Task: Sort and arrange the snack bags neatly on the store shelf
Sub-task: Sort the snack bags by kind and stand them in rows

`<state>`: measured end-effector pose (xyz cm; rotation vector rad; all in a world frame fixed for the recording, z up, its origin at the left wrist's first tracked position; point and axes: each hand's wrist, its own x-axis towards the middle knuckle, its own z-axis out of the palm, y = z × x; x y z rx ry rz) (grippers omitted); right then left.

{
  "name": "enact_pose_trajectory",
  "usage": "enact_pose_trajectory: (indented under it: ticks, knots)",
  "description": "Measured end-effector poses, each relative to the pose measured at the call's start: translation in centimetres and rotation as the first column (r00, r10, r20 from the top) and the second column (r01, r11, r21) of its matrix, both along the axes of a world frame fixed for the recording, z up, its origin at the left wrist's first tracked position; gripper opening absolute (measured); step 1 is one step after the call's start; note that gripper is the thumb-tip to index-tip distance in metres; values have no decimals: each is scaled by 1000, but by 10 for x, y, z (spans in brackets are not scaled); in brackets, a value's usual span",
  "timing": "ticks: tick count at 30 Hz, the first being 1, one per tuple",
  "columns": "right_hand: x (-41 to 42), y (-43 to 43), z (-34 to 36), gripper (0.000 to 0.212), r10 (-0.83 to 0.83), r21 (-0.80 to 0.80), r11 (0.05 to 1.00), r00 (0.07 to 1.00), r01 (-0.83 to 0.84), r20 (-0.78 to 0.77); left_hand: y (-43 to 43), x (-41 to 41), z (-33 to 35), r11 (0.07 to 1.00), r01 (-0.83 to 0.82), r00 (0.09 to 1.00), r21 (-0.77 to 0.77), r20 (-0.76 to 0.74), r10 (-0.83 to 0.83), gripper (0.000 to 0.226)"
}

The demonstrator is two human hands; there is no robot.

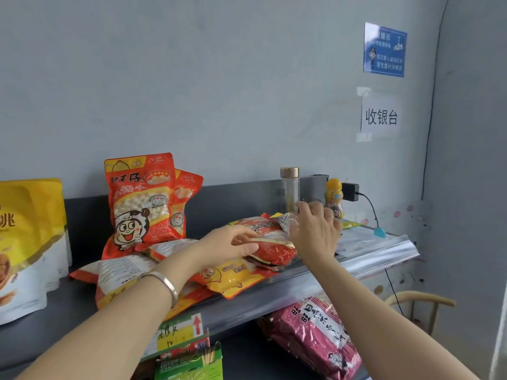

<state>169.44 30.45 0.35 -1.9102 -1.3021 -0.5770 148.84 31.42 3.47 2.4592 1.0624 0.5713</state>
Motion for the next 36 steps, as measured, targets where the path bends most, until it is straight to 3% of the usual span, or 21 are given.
enact_pose_trajectory:
  ticks: [2,4,6,9,12,15,19,20,22,25,27,29,32,36]
  knots:
    - [11,7,3,49,-14,-118,993,1000,12,-16,8,9,3,999,-37,998,-1,51,37,38]
    - [18,16,4,40,0,-232,973,998,-14,-61,16,20,6,997,-74,993,17,90,72,38]
    - [22,23,4,28,23,-246,968,993,-50,-113,24,31,9,993,-117,982,-3,152,116,39]
    - [28,28,2,28,38,-130,990,986,-59,-162,38,45,9,979,-170,942,-110,272,195,44]
    - [30,27,-7,25,172,94,983,973,-158,-157,46,60,8,932,-123,822,-340,491,287,51]
    - [25,20,-15,22,411,373,854,910,-363,-54,45,73,10,800,41,653,-598,622,432,43]
    - [11,9,-7,31,579,394,729,811,-560,80,47,74,15,626,256,526,-737,649,550,31]
    - [7,6,-5,32,616,377,712,785,-592,70,48,72,15,621,265,511,-738,654,558,28]
    - [0,-3,1,40,710,370,678,697,-635,-106,48,67,14,645,253,484,-721,672,561,28]
    - [-11,-9,14,48,770,510,637,456,-578,-446,45,51,15,767,181,423,-616,752,505,40]
    - [-20,-4,24,53,745,559,656,312,-507,-590,37,34,19,853,142,418,-502,812,408,36]
    - [-33,2,33,51,653,477,706,221,-524,-725,27,10,23,899,106,429,-425,835,344,25]
    - [-72,6,41,10,628,454,615,52,-644,-777,13,-37,29,940,-9,451,-341,838,308,23]
    - [-152,4,50,18,679,507,465,-75,-726,-730,-3,-113,35,953,-245,391,-177,882,264,49]
